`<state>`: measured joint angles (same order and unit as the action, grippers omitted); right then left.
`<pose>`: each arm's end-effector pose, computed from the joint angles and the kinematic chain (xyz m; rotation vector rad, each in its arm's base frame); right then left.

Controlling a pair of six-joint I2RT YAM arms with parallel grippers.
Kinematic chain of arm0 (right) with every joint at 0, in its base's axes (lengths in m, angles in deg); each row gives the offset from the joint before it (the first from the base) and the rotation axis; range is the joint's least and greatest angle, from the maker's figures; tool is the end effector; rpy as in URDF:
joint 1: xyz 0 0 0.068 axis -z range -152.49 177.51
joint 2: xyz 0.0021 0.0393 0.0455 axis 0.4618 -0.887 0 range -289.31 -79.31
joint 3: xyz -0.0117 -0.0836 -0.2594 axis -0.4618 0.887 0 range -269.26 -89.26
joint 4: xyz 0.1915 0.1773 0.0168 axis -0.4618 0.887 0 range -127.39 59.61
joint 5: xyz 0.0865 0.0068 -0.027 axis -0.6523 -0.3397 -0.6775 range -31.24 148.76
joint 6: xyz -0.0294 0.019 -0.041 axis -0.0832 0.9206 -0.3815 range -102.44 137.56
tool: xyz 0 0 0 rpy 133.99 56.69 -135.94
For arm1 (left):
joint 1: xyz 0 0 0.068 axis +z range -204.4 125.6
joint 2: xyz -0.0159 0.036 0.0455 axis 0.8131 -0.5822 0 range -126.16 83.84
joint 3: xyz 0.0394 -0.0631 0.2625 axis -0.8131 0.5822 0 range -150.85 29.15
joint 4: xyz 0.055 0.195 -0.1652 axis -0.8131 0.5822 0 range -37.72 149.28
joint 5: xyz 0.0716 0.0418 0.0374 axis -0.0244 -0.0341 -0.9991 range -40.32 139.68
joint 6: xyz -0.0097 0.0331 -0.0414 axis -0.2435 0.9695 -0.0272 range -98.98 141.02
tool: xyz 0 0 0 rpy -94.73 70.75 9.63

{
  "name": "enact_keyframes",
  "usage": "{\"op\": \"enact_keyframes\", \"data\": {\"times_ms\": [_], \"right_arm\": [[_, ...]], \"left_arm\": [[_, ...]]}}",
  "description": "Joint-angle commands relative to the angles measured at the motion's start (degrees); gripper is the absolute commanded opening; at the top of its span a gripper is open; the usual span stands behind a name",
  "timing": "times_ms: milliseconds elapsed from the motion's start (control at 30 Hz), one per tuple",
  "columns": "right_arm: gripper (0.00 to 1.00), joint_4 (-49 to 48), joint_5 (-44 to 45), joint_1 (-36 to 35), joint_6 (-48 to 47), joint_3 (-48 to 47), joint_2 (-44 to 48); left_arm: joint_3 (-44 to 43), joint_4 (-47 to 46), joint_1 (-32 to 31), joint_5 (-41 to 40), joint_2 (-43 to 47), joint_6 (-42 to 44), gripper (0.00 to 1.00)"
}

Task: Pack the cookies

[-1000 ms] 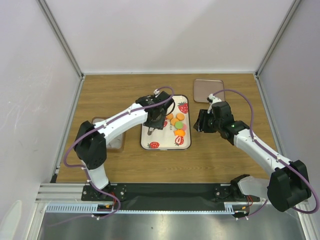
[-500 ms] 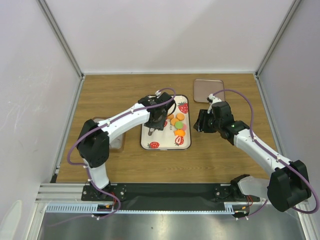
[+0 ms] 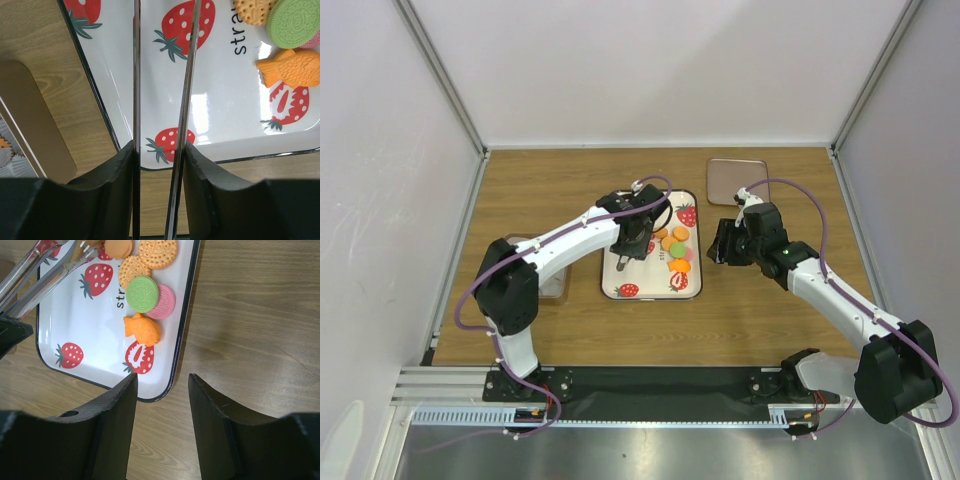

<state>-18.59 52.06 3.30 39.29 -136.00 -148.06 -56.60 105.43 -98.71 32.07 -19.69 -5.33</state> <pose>0.2324 0.1091 0.2519 -0.1132 2.3361 0.5435 0.2714 -0.2498 0.2506 0.3513 2.6721 0.0786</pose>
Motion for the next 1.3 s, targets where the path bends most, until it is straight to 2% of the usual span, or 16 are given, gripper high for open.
{"op": "enact_keyframes", "data": {"times_ms": [0, 300, 767, 1000, 1067, 1100, 1267], "right_arm": [[0.51, -0.6, 0.3, -0.1, -1.3, -1.4, 0.6], [0.50, -0.6, 0.3, -0.1, -1.3, -1.4, 0.5], [0.50, -0.8, 0.2, -0.1, -1.2, -1.4, 0.3], [0.50, -0.8, 0.0, -0.3, -1.2, -1.5, 0.3], [0.50, -0.7, -0.3, -0.5, -1.2, -1.5, 0.3], [0.50, -0.7, -0.3, -0.5, -1.2, -1.4, 0.3], [0.50, -0.9, -0.7, -0.8, -1.2, -1.5, 0.0]], "left_arm": [[-2.7, -0.8, -0.2, -0.3, 0.2, 1.5, 0.41], [-3.5, 0.7, -0.2, -0.2, 3.1, 2.1, 0.38], [1.9, 1.9, -0.2, 0.8, 11.9, 0.3, 0.38], [7.2, 5.1, -0.1, -1.4, 21.3, -2.3, 0.38], [10.9, 8.3, 0.8, -2.4, 29.5, -5.2, 0.38], [12.1, 8.3, 0.8, -2.5, 29.5, -5.2, 0.38], [19.4, 12.3, 5.9, -1.7, 43.1, -8.3, 0.37]]}}
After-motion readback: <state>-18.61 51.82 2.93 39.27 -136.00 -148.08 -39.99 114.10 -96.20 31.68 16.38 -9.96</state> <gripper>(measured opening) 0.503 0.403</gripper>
